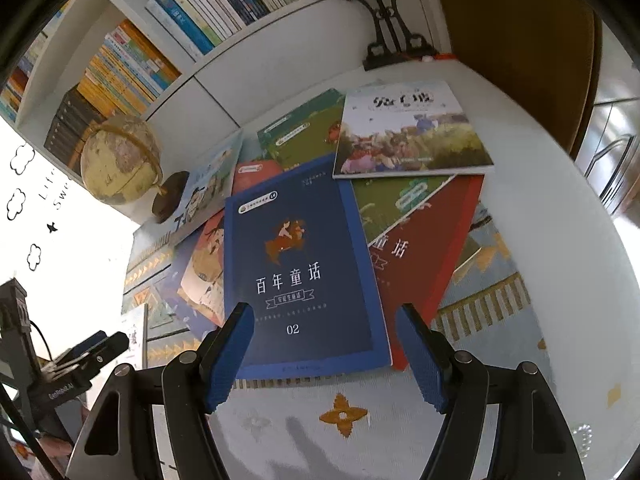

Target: Organize books

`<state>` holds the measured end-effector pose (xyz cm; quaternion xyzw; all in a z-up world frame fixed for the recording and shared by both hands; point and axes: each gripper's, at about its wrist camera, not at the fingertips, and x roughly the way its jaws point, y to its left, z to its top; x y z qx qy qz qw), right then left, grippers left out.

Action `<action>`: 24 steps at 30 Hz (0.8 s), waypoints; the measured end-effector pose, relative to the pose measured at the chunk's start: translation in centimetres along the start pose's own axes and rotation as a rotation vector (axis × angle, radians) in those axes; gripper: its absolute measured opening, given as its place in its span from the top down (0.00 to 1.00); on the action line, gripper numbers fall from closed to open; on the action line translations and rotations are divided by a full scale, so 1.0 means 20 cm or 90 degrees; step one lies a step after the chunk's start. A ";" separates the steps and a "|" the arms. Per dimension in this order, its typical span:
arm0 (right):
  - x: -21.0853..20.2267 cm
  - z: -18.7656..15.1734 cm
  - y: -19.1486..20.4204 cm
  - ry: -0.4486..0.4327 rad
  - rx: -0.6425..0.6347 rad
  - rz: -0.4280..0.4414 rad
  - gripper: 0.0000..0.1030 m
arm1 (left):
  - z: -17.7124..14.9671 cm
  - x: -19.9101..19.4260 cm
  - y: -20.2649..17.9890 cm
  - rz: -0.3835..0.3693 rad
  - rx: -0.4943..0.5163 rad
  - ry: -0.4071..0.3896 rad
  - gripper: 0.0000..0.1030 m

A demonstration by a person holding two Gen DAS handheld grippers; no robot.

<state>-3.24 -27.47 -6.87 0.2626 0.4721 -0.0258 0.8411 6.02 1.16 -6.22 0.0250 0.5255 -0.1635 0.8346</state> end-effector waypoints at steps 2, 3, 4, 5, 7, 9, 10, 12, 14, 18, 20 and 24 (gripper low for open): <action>0.01 0.00 -0.01 0.000 0.002 0.003 0.31 | 0.00 0.03 -0.01 -0.009 0.004 0.007 0.01; 0.02 0.01 -0.02 0.002 0.002 0.000 0.31 | 0.00 0.04 -0.02 -0.014 0.005 0.010 0.01; 0.04 0.01 -0.03 0.006 0.002 -0.003 0.31 | 0.01 0.06 -0.03 -0.020 0.007 0.015 0.01; 0.06 0.01 -0.03 0.011 0.002 -0.003 0.31 | 0.01 0.07 -0.04 -0.025 0.009 0.020 0.01; 0.09 0.01 -0.05 0.024 0.003 0.006 0.31 | 0.01 0.12 -0.06 -0.029 0.013 0.034 0.01; 0.13 0.02 -0.06 0.034 0.005 0.010 0.31 | 0.01 0.17 -0.08 -0.032 0.018 0.047 0.02; 0.15 0.02 -0.06 0.038 0.006 0.010 0.31 | 0.01 0.18 -0.09 -0.034 0.020 0.050 0.02; 0.19 0.03 -0.07 0.045 0.009 0.010 0.31 | 0.01 0.22 -0.10 -0.036 0.028 0.059 0.02; 0.23 0.04 -0.07 0.054 0.011 0.012 0.31 | 0.02 0.25 -0.12 -0.040 0.036 0.064 0.02; 0.31 0.05 -0.07 0.070 0.001 0.006 0.31 | 0.03 0.32 -0.16 -0.051 0.056 0.074 0.04; 0.34 0.06 -0.06 0.075 -0.004 0.006 0.31 | 0.03 0.35 -0.19 -0.055 0.067 0.082 0.04; 0.39 0.07 -0.05 0.082 -0.010 0.002 0.31 | 0.02 0.40 -0.23 -0.074 0.080 0.093 0.06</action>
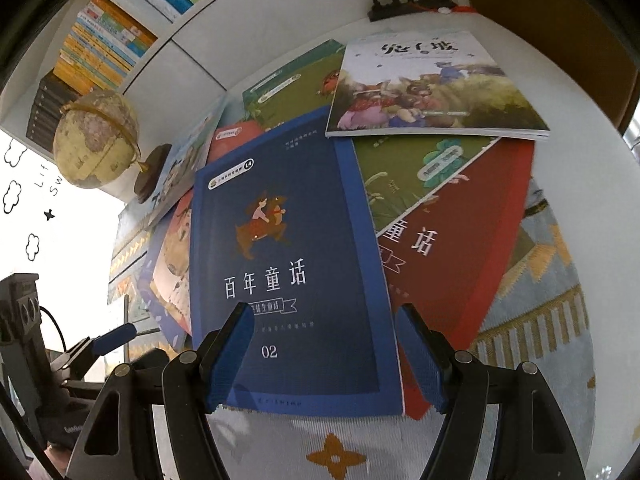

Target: Organize books

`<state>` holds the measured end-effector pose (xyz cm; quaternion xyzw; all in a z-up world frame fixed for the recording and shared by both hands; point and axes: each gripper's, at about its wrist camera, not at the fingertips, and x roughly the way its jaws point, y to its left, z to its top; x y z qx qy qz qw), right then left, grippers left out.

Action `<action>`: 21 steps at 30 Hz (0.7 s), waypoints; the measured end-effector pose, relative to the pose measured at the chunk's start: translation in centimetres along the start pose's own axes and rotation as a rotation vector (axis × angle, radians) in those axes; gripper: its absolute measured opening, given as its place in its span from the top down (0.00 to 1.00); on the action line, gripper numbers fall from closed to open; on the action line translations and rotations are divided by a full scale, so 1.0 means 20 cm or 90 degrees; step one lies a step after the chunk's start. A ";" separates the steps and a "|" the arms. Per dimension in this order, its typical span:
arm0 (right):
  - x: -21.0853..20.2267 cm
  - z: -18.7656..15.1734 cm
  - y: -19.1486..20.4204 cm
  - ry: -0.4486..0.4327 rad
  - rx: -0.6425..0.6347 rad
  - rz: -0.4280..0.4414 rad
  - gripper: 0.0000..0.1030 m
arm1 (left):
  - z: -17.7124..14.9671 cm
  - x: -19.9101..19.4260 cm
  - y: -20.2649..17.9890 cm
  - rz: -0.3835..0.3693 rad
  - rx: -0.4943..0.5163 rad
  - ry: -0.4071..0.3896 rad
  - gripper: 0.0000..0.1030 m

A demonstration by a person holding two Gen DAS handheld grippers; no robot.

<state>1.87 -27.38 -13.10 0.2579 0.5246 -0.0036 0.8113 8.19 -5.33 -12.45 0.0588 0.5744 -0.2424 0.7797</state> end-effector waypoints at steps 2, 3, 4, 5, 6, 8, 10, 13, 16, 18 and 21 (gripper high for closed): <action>0.02 0.00 0.00 0.002 -0.005 -0.009 0.31 | 0.00 0.02 -0.02 -0.005 0.007 0.006 0.06; 0.03 0.00 0.00 0.004 -0.006 -0.010 0.31 | 0.00 0.03 -0.03 -0.007 0.010 0.009 0.06; 0.05 0.01 0.00 0.006 -0.004 -0.010 0.31 | -0.01 0.04 -0.04 -0.011 0.012 0.011 0.06; 0.05 0.01 0.00 0.001 -0.004 -0.009 0.31 | -0.01 0.05 -0.04 -0.015 0.014 0.014 0.06; 0.05 0.01 0.00 0.000 -0.004 -0.009 0.31 | -0.01 0.05 -0.04 -0.018 0.015 0.016 0.06; 0.05 0.01 0.00 0.001 -0.004 -0.006 0.29 | -0.01 0.06 -0.05 -0.024 0.018 0.018 0.06; 0.05 0.01 0.00 0.004 -0.002 -0.001 0.29 | -0.01 0.07 -0.05 -0.031 0.021 0.021 0.06; 0.05 0.01 -0.01 0.008 0.008 0.010 0.29 | -0.01 0.09 -0.07 -0.040 0.036 0.024 0.06; 0.05 0.01 -0.02 0.010 0.018 0.019 0.29 | 0.00 0.10 -0.09 -0.048 0.049 0.029 0.06; 0.05 0.01 -0.02 0.014 0.027 0.027 0.29 | 0.00 0.11 -0.10 -0.056 0.056 0.032 0.06; 0.05 0.00 -0.03 0.020 0.042 0.041 0.29 | -0.01 0.12 -0.12 -0.061 0.064 0.037 0.06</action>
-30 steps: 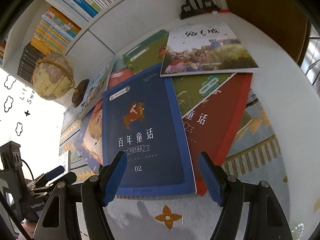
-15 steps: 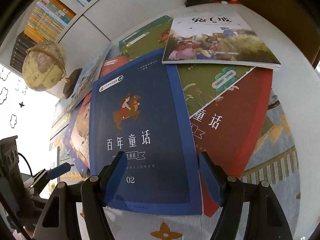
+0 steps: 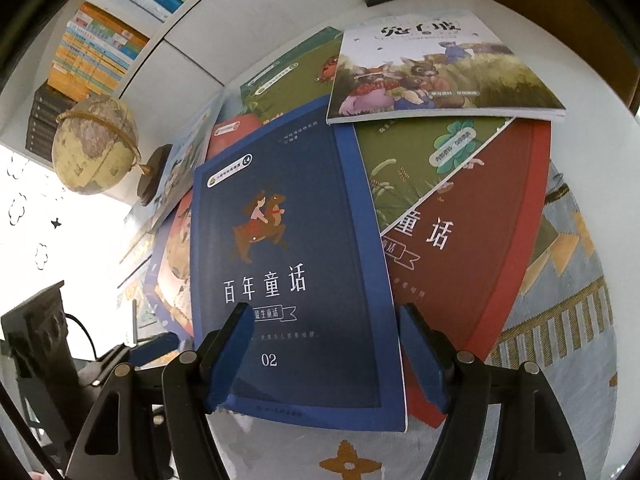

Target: Organize books

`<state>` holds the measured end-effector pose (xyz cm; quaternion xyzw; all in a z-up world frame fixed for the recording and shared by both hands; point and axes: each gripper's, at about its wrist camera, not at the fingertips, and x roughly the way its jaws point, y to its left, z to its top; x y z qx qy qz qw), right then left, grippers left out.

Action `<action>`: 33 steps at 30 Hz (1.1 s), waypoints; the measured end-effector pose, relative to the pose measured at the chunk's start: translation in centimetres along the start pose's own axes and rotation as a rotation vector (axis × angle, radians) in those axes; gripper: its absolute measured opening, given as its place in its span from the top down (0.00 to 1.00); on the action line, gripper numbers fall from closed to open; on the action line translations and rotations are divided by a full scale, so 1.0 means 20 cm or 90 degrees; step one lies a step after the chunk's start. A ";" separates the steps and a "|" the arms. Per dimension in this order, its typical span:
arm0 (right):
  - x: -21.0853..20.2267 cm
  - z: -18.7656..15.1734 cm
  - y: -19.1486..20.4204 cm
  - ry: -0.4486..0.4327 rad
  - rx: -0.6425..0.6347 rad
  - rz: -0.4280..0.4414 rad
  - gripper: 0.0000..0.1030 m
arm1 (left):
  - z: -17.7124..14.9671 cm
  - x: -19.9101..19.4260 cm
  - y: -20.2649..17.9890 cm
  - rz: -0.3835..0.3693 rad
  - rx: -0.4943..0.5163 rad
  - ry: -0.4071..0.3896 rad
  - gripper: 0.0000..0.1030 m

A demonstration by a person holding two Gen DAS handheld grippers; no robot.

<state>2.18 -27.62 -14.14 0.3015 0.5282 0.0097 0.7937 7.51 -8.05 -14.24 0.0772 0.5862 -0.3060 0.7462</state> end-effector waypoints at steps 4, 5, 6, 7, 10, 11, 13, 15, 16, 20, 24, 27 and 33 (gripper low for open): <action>-0.01 -0.01 -0.01 0.007 0.020 0.016 0.29 | -0.01 0.01 -0.01 0.002 0.015 0.007 0.06; -0.01 -0.01 -0.01 0.009 0.023 0.018 0.29 | -0.01 0.01 -0.01 0.000 0.016 0.007 0.06; -0.01 -0.01 -0.01 0.010 0.026 0.020 0.29 | -0.01 0.01 -0.01 -0.003 0.016 0.007 0.06; -0.01 -0.01 -0.01 0.011 0.030 0.023 0.29 | -0.01 0.01 -0.01 -0.005 0.016 0.007 0.06; -0.01 -0.02 -0.01 0.017 0.047 0.038 0.29 | 0.00 0.02 -0.02 -0.011 0.020 0.008 0.06; -0.01 -0.02 -0.01 0.019 0.051 0.042 0.29 | 0.00 0.02 -0.03 -0.012 0.022 0.008 0.06; 0.00 -0.02 0.00 0.024 0.053 0.050 0.29 | 0.01 0.02 -0.05 -0.016 0.027 0.006 0.06; 0.00 -0.02 0.03 0.027 0.045 0.048 0.29 | 0.00 0.02 -0.05 -0.009 0.032 0.004 0.06; 0.01 -0.02 0.04 0.028 0.040 0.043 0.29 | 0.00 0.01 -0.05 -0.009 0.034 0.004 0.06; 0.02 -0.02 0.05 0.030 0.031 0.034 0.29 | 0.00 0.01 -0.05 -0.012 0.031 0.004 0.06; 0.01 -0.02 0.05 0.030 0.033 0.039 0.29 | -0.01 0.00 -0.04 -0.010 0.033 0.004 0.06; 0.02 -0.02 0.05 0.033 0.028 0.038 0.29 | -0.01 -0.02 -0.04 -0.008 0.032 0.003 0.06; 0.02 -0.05 0.08 0.045 0.015 0.032 0.29 | -0.05 -0.05 -0.02 -0.017 0.018 0.000 0.07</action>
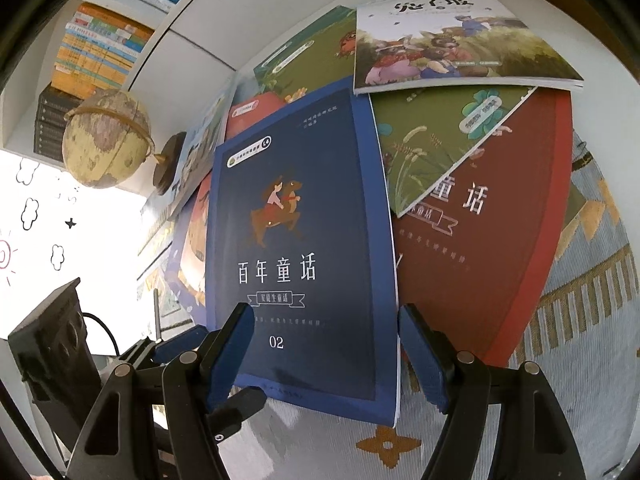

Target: Organize books

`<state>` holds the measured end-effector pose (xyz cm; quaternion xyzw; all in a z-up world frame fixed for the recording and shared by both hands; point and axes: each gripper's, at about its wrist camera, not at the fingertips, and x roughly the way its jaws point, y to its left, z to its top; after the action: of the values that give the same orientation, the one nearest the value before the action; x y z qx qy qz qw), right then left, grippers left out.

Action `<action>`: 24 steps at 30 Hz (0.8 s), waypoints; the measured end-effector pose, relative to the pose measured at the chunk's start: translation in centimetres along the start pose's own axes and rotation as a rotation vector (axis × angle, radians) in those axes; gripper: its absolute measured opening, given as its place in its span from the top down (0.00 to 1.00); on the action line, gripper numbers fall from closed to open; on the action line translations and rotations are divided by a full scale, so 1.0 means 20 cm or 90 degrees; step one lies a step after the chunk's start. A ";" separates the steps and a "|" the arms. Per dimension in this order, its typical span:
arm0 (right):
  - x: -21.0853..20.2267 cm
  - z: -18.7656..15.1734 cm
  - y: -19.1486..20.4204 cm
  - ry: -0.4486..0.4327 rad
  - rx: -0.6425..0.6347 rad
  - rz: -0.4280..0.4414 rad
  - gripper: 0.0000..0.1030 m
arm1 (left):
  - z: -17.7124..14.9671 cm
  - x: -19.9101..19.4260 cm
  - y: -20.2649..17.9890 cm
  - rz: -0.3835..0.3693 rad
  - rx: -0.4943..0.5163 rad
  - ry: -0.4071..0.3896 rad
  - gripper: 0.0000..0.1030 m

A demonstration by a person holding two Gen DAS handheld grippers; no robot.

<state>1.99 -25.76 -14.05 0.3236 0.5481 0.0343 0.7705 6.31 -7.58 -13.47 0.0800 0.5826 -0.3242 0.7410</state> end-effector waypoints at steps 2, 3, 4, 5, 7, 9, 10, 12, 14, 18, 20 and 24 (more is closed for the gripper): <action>0.00 -0.02 0.01 0.006 -0.007 -0.001 0.29 | -0.02 -0.01 0.00 -0.010 -0.003 -0.001 0.07; 0.00 -0.04 0.02 0.011 -0.010 0.003 0.29 | -0.03 -0.02 -0.01 -0.027 -0.003 0.001 0.07; 0.01 -0.05 0.02 0.018 -0.011 0.012 0.29 | -0.05 -0.03 -0.02 -0.033 -0.001 0.001 0.07; 0.01 -0.07 0.03 0.026 -0.013 0.022 0.29 | -0.06 -0.04 -0.03 -0.034 0.004 0.001 0.07; 0.02 -0.11 0.05 0.036 -0.024 0.027 0.29 | -0.10 -0.05 -0.08 -0.019 0.030 0.001 0.07; 0.03 -0.15 0.08 0.037 -0.043 0.017 0.29 | -0.14 -0.05 -0.10 0.001 0.052 0.005 0.07; 0.03 -0.16 0.08 0.035 -0.047 0.009 0.29 | -0.15 -0.05 -0.10 0.010 0.053 0.008 0.07; 0.03 -0.17 0.05 0.033 -0.041 0.000 0.29 | -0.15 -0.05 -0.06 0.010 0.039 0.010 0.07; 0.01 -0.16 0.02 0.021 -0.027 -0.002 0.29 | -0.14 -0.07 0.01 0.014 0.015 0.004 0.07; -0.03 -0.13 -0.08 0.009 0.031 0.035 0.29 | -0.08 -0.12 0.17 0.032 -0.025 -0.016 0.07; -0.02 -0.12 -0.10 0.007 0.049 0.056 0.29 | -0.05 -0.12 0.23 0.035 -0.038 -0.016 0.07; 0.00 -0.13 -0.13 0.011 0.070 0.081 0.29 | 0.00 -0.09 0.27 0.033 -0.037 -0.005 0.07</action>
<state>-1.13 -26.56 -15.86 0.3991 0.5342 0.0555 0.7432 9.17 -2.65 -13.24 0.0720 0.5864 -0.2879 0.7537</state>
